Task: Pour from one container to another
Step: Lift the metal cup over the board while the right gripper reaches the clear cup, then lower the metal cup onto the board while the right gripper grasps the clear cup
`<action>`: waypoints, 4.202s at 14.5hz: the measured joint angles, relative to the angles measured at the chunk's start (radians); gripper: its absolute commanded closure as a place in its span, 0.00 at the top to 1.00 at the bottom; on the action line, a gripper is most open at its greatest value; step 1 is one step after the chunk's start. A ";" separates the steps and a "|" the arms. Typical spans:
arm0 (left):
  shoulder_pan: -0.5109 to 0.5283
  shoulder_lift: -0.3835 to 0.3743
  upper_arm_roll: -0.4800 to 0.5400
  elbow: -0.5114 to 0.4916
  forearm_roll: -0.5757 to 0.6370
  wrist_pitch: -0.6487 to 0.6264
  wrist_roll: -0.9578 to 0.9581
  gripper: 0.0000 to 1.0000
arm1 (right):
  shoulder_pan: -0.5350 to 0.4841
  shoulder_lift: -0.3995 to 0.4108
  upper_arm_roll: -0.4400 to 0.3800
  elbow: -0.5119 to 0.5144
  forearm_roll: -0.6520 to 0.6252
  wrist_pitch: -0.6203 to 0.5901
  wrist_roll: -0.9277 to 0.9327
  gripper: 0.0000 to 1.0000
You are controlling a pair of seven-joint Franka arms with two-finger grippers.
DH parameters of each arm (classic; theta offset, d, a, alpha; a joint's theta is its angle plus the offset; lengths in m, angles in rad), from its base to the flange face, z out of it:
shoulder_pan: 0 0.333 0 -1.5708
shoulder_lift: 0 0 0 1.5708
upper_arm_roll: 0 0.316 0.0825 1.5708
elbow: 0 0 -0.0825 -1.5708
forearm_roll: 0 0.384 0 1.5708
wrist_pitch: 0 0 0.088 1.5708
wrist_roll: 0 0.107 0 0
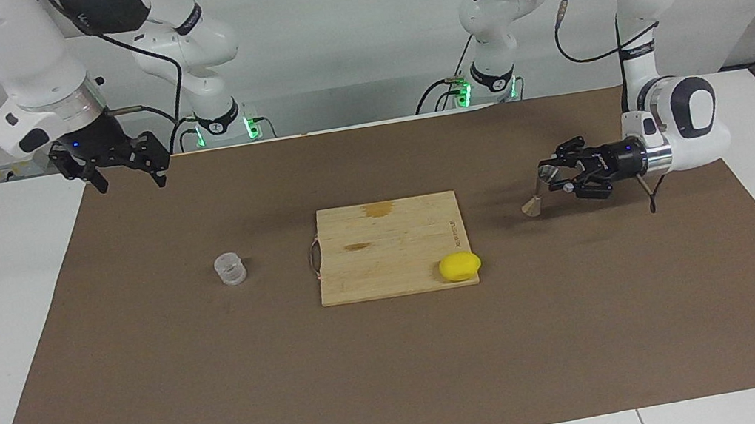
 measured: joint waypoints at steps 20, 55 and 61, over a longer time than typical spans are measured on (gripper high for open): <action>-0.663 -0.071 -0.001 -0.043 -0.516 0.548 -0.108 0.11 | -0.036 0.093 -0.004 -0.153 0.214 0.233 0.924 1.00; -0.837 -0.003 0.008 -0.123 -0.824 0.723 0.352 0.12 | -0.123 0.252 -0.001 -0.531 0.606 0.586 0.847 0.83; -0.829 -0.002 0.014 -0.123 -0.823 0.719 0.352 0.32 | -0.121 0.251 -0.001 -0.532 0.606 0.586 0.847 0.72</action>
